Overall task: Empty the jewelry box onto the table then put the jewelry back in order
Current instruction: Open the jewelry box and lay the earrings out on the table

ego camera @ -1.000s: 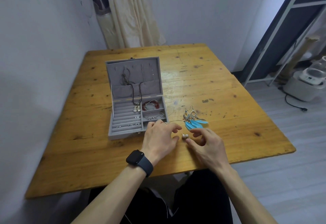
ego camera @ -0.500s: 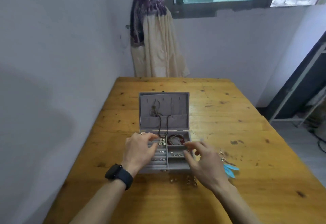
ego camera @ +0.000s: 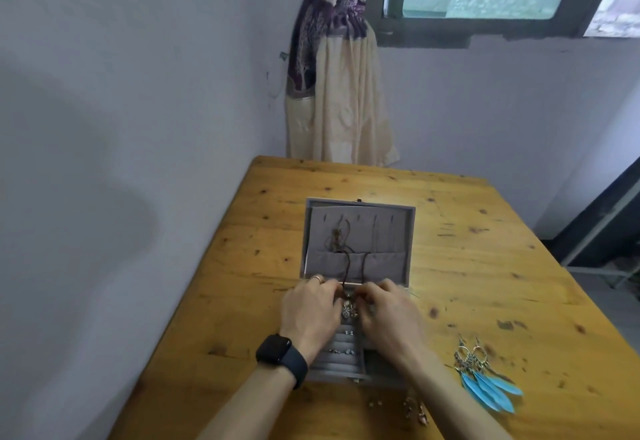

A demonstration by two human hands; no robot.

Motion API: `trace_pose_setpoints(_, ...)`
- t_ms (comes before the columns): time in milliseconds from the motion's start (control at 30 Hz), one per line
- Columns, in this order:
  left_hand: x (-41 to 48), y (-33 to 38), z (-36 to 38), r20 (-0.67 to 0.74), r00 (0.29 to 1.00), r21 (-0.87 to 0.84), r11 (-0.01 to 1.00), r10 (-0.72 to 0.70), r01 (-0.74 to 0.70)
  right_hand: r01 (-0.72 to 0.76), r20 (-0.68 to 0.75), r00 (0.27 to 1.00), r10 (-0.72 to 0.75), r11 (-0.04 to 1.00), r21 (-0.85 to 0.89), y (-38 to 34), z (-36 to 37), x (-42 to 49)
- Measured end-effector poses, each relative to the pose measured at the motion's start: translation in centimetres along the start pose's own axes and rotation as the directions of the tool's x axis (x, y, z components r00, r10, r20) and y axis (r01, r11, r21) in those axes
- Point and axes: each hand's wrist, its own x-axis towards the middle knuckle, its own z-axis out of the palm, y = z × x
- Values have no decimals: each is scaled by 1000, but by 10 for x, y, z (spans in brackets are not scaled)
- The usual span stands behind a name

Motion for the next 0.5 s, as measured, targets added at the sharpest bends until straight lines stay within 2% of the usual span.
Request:
trace_pose_setpoints(267, 10, 4, 2, 40, 999, 83, 996, -18, 14, 46, 8, 999, -45, 996, -77, -1, -2, 13)
trace_pose_setpoints(500, 6, 3, 4, 6, 1000, 2, 1000, -15, 15, 49, 38, 998, -45, 994, -98, -2, 0, 21)
